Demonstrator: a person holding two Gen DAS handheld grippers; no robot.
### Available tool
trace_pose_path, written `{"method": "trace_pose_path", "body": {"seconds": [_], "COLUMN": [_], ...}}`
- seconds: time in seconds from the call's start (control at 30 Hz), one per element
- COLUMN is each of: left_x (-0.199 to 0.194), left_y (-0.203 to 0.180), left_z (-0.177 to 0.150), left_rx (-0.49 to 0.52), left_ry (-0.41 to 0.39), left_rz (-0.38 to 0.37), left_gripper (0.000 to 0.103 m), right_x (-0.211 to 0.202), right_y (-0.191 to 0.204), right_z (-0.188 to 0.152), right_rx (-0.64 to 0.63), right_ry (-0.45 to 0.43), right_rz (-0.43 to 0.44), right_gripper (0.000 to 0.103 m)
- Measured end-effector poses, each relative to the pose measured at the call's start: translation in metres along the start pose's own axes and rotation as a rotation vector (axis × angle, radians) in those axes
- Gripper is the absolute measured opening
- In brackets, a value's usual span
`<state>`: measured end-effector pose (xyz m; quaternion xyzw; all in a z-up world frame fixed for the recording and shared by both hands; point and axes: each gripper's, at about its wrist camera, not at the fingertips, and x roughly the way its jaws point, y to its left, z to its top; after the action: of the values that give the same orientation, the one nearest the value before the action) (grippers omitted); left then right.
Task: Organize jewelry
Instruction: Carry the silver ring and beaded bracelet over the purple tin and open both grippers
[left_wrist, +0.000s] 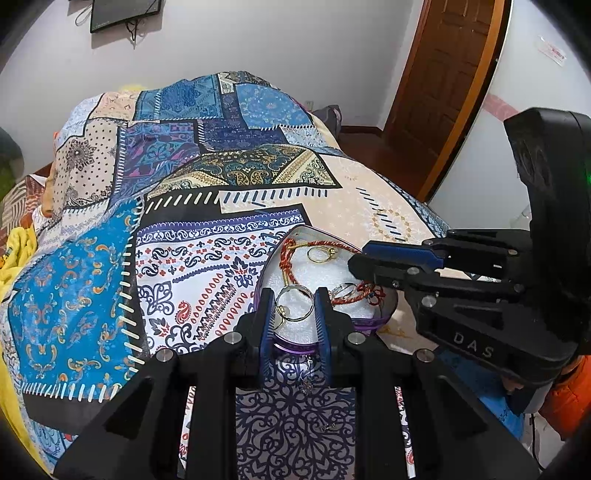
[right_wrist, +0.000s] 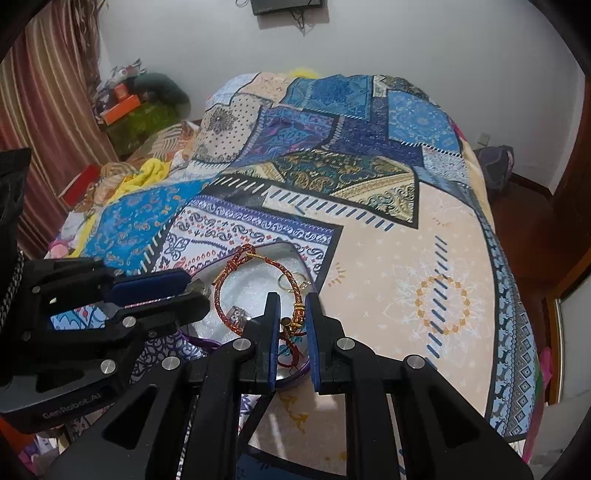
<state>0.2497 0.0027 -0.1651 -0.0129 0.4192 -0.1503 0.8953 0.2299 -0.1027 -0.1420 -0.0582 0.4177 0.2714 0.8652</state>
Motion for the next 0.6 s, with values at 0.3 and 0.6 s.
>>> {"method": "trace_pose_path", "body": {"seconds": [0.3,0.6], "left_x": [-0.006,-0.018], "left_y": [-0.003,0.000], "left_z": [0.000,-0.003], "left_rx": [0.017,0.013], "left_ry": [0.000,-0.004], "left_rz": [0.022,0.046], "left_gripper": [0.021,0.021], "right_x": [0.001,-0.003], "right_y": [0.003,0.007], "right_z": [0.000,0.000], "right_rx": [-0.022,-0.032], "right_ry": [0.016,0.025], "right_rz": [-0.002,-0.022], "right_gripper": [0.012,0.013]}}
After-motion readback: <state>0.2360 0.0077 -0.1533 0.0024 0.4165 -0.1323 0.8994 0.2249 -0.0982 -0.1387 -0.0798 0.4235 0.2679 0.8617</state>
